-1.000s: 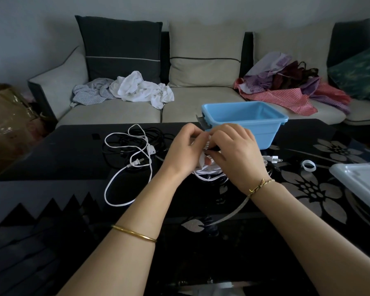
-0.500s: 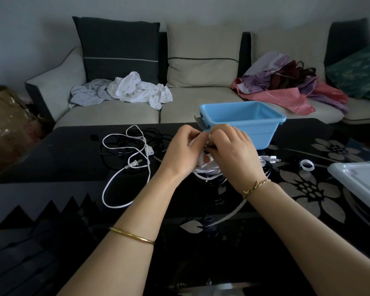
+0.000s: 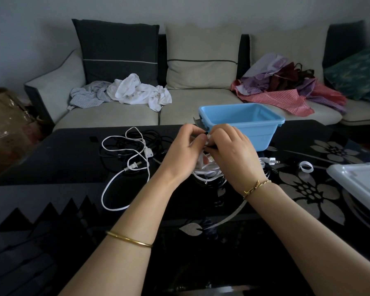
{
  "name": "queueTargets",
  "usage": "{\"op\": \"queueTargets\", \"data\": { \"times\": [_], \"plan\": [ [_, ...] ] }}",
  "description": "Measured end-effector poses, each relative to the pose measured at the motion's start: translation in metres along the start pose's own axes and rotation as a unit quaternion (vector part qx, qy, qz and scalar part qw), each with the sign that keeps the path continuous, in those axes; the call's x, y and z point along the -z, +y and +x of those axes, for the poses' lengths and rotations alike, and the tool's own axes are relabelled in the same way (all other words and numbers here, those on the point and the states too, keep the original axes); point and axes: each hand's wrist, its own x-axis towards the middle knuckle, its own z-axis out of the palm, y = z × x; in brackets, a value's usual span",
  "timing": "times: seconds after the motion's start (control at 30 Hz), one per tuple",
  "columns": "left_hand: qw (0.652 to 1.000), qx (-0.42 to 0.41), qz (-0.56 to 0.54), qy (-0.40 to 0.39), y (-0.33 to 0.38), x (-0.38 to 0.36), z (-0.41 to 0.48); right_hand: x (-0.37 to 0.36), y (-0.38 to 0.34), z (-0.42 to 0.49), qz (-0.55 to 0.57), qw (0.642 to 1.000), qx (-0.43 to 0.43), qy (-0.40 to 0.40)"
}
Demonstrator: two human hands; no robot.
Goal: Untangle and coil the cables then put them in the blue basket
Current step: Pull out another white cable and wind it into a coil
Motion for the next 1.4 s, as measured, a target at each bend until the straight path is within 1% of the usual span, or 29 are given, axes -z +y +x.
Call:
{"op": "queueTargets", "data": {
  "times": [0.2, 0.3, 0.43, 0.53, 0.73, 0.83, 0.97, 1.13, 1.23, 1.3, 1.4],
  "plan": [
    [1.000, 0.003, -0.018, -0.010, -0.001, 0.001, -0.002, 0.004, 0.000, 0.002, 0.001, 1.000, 0.002, -0.013],
    [1.000, -0.010, -0.018, 0.000, -0.003, 0.000, -0.002, 0.007, -0.001, 0.003, 0.021, 0.999, -0.012, -0.022],
    [1.000, -0.028, -0.001, -0.008, -0.003, 0.000, -0.002, 0.011, 0.001, 0.005, 0.054, 0.997, -0.037, -0.042],
    [0.999, -0.034, 0.008, -0.009, -0.003, -0.001, -0.002, 0.014, 0.002, 0.005, 0.055, 0.996, -0.044, -0.051],
    [0.999, 0.003, -0.030, 0.029, -0.005, -0.004, 0.000, 0.012, -0.002, 0.006, 0.036, 0.996, -0.049, -0.066],
    [0.999, 0.019, -0.036, 0.027, -0.006, -0.004, 0.001, 0.012, -0.002, 0.006, 0.031, 0.996, -0.054, -0.068],
    [1.000, 0.021, -0.015, 0.015, -0.006, -0.004, 0.000, 0.013, 0.000, 0.005, 0.020, 0.996, -0.041, -0.081],
    [0.999, 0.030, 0.001, 0.019, -0.006, -0.003, 0.000, 0.017, -0.003, 0.008, 0.014, 0.993, -0.040, -0.113],
    [0.999, 0.036, 0.015, 0.017, -0.007, -0.002, 0.001, 0.023, -0.004, 0.014, -0.002, 0.981, -0.068, -0.180],
    [0.999, 0.037, 0.013, 0.017, -0.007, -0.001, 0.001, 0.027, 0.000, 0.016, 0.008, 0.978, -0.058, -0.201],
    [0.999, 0.034, 0.009, 0.021, -0.006, 0.002, 0.002, 0.030, 0.002, 0.018, 0.005, 0.982, -0.023, -0.185]
  ]
}}
